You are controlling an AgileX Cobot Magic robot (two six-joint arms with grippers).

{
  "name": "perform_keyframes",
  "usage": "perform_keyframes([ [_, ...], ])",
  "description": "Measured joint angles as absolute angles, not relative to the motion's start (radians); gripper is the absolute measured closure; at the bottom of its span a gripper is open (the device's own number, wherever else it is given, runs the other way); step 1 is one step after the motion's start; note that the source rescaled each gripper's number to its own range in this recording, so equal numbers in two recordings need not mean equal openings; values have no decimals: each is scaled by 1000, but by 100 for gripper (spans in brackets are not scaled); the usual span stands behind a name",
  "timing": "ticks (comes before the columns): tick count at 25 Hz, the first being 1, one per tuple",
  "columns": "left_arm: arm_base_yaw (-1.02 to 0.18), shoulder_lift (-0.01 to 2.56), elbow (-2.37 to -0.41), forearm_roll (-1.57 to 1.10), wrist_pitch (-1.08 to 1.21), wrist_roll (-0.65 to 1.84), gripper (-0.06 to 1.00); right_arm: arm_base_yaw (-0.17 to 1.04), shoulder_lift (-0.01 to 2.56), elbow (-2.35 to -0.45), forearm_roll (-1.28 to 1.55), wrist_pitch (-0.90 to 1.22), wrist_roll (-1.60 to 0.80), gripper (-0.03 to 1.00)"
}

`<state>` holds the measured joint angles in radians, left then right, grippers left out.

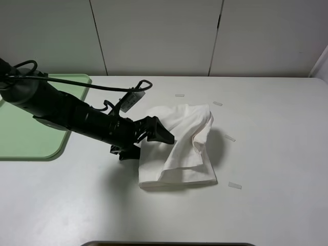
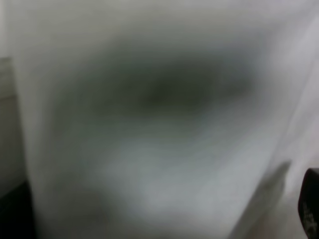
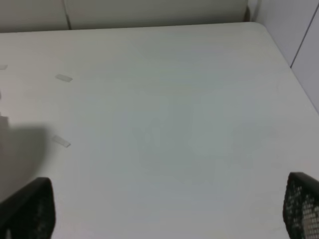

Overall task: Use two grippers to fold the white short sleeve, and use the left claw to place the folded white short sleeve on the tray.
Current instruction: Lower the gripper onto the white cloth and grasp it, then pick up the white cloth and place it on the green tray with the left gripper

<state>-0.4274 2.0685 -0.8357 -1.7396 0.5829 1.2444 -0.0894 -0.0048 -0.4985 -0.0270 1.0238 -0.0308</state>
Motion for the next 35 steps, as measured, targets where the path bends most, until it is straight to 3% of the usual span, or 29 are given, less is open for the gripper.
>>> perform_keyframes([
  [4, -433, 2076, -843, -1741, 594, 1244, -3, -89, -5, -499, -25, 1024, -31, -3],
  [7, -442, 2082, -846, -1742, 578, 1244, 11, -89, -5, -499, -25, 1024, -31, -3],
  [8, -442, 2082, -846, -1742, 578, 1244, 11, -89, -5, -499, -25, 1024, -31, -3],
  [10, -443, 2090, -846, -1741, 561, 1246, 29, -89, -5, -499, -25, 1024, -31, -3],
  [13, -443, 2090, -846, -1741, 560, 1251, 38, -89, -5, -499, -25, 1024, -31, -3],
  [14, -443, 2090, -847, -1741, 560, 1256, 52, -89, -5, -499, -25, 1024, -31, -3],
  [15, -443, 2090, -847, -1741, 559, 1256, 55, -89, -5, -499, -25, 1024, -31, -3],
  [16, -443, 2090, -847, -1741, 552, 1256, 73, -89, -5, -499, -25, 1024, -31, -3],
  [17, -443, 2090, -847, -1741, 548, 1264, 79, -89, -5, -499, -25, 1024, -31, -3],
  [24, -441, 2075, -850, -1696, 519, 1323, 79, -89, -5, -499, -25, 1024, -31, -3],
  [33, -287, 1749, -861, -1040, 259, 1264, 79, -89, -5, -499, -24, 1024, -31, -3],
  [35, -271, 1736, -861, -1003, 250, 1263, 79, -89, -5, -499, -24, 1024, -31, -3],
])
